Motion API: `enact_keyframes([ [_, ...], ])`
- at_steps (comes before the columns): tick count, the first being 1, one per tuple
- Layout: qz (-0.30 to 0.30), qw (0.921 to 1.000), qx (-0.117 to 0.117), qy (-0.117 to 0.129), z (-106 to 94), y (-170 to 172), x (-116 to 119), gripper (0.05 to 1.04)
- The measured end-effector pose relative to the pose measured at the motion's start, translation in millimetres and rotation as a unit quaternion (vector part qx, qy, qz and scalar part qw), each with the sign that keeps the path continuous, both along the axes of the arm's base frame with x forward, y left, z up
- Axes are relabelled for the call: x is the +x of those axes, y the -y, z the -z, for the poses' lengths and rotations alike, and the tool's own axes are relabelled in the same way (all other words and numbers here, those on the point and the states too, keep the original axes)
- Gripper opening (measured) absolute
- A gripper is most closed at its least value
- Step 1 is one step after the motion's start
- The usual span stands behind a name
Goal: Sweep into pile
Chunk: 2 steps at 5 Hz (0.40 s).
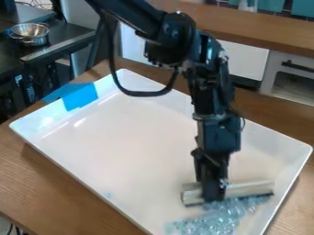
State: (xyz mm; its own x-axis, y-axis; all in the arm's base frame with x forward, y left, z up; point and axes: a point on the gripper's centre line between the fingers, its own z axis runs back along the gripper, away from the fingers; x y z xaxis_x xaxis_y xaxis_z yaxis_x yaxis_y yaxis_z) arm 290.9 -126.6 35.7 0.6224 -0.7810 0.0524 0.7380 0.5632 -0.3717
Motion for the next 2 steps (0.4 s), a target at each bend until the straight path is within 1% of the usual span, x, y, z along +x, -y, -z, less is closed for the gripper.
enact_keyframes([
  [1,0.001,0.9995,-0.01,-0.03,-3.4,3.0,-8.4,0.37],
  [2,-0.024,0.9987,-0.026,-0.038,-11.2,-4.3,-1.4,0.37],
])
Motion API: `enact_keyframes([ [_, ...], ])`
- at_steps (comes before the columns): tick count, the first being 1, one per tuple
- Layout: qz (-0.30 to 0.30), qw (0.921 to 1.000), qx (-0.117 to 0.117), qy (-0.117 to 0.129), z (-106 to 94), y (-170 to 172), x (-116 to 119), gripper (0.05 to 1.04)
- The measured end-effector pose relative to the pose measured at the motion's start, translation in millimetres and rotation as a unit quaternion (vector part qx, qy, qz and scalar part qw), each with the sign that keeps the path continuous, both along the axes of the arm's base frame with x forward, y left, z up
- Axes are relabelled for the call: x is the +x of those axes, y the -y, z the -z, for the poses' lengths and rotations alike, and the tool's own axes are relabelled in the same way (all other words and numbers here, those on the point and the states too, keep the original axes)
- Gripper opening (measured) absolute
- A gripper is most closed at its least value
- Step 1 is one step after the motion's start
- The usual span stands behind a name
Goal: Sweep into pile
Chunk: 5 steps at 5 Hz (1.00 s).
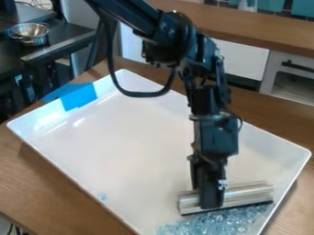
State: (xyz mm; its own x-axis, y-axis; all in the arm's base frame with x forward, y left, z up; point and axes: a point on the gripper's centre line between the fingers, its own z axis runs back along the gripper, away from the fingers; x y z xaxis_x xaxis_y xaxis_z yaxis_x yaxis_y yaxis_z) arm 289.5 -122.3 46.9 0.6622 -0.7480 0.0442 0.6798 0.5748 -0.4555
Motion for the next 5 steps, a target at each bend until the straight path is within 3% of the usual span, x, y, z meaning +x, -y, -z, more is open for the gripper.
enact_keyframes([
  [1,-0.05,0.9979,-0.005,0.041,-31.3,-35.9,25.1,0.37],
  [2,-0.095,0.9893,0.027,0.108,-61.7,-79.2,36.7,0.37],
  [3,-0.111,0.9688,0.126,0.182,-68.5,-114.7,29.9,0.37],
  [4,-0.147,0.9324,0.251,0.214,-49.9,-154.3,18.6,0.37],
  [5,-0.165,0.9072,0.308,0.235,-28.5,-171.0,8.9,0.37],
])
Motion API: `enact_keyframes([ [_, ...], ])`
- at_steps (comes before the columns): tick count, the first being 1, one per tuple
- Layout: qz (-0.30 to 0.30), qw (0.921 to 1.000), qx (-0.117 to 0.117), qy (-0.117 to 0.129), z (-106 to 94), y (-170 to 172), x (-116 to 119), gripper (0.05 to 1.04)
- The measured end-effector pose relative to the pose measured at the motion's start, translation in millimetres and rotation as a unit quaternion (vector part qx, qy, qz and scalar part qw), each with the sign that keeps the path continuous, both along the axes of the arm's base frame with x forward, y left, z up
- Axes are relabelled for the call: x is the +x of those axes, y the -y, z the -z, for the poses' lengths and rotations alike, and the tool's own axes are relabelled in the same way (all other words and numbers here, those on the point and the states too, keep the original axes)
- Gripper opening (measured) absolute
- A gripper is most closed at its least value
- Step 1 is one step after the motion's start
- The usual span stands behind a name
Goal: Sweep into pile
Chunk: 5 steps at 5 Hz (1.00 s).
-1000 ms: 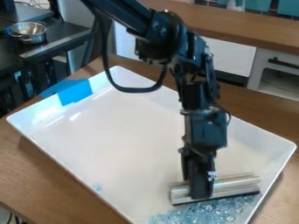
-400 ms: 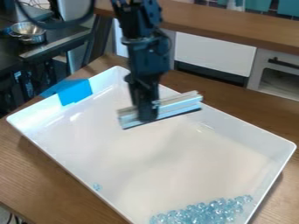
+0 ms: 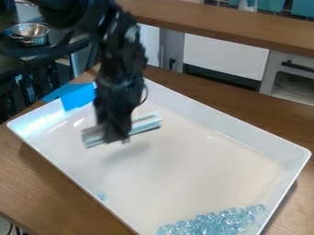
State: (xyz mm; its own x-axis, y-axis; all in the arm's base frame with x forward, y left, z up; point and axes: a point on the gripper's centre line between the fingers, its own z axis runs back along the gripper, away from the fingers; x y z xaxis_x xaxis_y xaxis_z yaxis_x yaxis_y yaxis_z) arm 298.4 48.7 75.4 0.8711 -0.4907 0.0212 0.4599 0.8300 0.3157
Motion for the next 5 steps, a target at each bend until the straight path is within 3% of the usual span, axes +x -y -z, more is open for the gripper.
enact_keyframes([
  [1,-0.017,0.9993,0.022,0.026,16.0,-9.7,-1.1,0.37],
  [3,-0.029,0.9995,-0.006,0.01,28.8,-6.5,-17.0,0.37],
  [4,-0.05,0.9982,-0.033,0.005,30.4,2.0,-20.8,0.37],
  [5,-0.052,0.9977,-0.043,0.002,33.0,17.4,-26.6,0.37],
])
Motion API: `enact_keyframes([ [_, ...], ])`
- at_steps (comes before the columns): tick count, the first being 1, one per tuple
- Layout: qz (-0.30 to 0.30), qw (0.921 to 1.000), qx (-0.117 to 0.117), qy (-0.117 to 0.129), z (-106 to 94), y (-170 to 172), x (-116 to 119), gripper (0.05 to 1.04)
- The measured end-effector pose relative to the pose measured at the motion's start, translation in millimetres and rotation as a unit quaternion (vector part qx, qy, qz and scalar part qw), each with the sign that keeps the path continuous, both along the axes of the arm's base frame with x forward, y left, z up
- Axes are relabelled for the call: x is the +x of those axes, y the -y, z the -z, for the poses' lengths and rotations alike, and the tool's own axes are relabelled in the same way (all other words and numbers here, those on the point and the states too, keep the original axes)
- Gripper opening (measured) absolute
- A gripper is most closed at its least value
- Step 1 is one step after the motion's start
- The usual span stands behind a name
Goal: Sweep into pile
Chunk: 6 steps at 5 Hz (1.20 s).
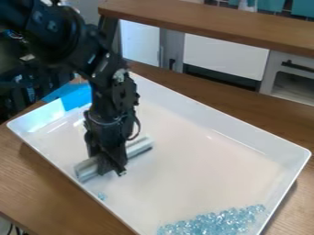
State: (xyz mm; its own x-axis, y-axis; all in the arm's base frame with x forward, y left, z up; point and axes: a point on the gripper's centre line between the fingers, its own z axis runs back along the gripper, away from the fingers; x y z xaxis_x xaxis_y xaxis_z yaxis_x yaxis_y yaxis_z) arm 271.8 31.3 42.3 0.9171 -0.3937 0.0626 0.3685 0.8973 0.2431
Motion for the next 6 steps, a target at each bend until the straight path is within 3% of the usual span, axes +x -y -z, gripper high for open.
enact_keyframes([
  [3,-0.032,0.9992,-0.024,-0.009,6.4,38.6,1.7,0.37],
  [4,-0.041,0.9982,-0.04,-0.021,5.6,57.0,2.6,0.37],
  [6,-0.052,0.9931,-0.081,-0.067,3.2,99.0,-7.1,0.37],
])
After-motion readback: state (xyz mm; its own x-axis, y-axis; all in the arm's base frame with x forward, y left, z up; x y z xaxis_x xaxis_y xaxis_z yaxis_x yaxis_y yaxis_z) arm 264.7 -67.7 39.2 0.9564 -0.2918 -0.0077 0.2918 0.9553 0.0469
